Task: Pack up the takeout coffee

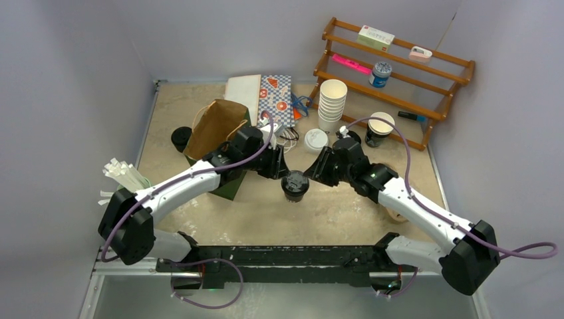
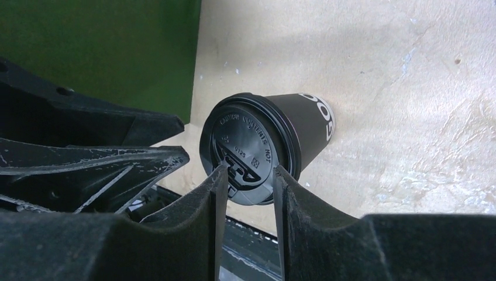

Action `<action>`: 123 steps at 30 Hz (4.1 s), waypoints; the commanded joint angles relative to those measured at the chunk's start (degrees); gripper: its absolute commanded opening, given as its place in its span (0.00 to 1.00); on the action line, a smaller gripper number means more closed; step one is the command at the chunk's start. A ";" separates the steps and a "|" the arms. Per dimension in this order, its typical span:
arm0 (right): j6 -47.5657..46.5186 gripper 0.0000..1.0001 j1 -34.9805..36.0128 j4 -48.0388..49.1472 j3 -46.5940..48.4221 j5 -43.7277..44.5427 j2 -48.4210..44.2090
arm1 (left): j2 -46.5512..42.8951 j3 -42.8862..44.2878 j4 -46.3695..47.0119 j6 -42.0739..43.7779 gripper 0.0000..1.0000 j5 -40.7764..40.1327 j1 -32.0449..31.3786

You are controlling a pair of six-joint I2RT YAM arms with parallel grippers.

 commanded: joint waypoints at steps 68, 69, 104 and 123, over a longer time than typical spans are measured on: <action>6.40 0.25 1.79 1.96 -3.78 -2.88 1.60 | 5.75 2.92 0.78 2.71 0.29 2.29 0.18; 6.36 0.25 1.79 2.09 -3.86 -2.74 1.69 | 5.85 2.84 0.78 2.64 0.29 2.42 0.14; 6.57 0.22 1.80 1.13 -11.53 1.60 5.33 | 3.86 -6.64 4.83 0.46 0.27 3.24 0.17; 7.44 0.19 1.75 3.36 -17.34 1.81 7.26 | 3.88 -8.59 5.96 -0.10 0.27 3.82 0.17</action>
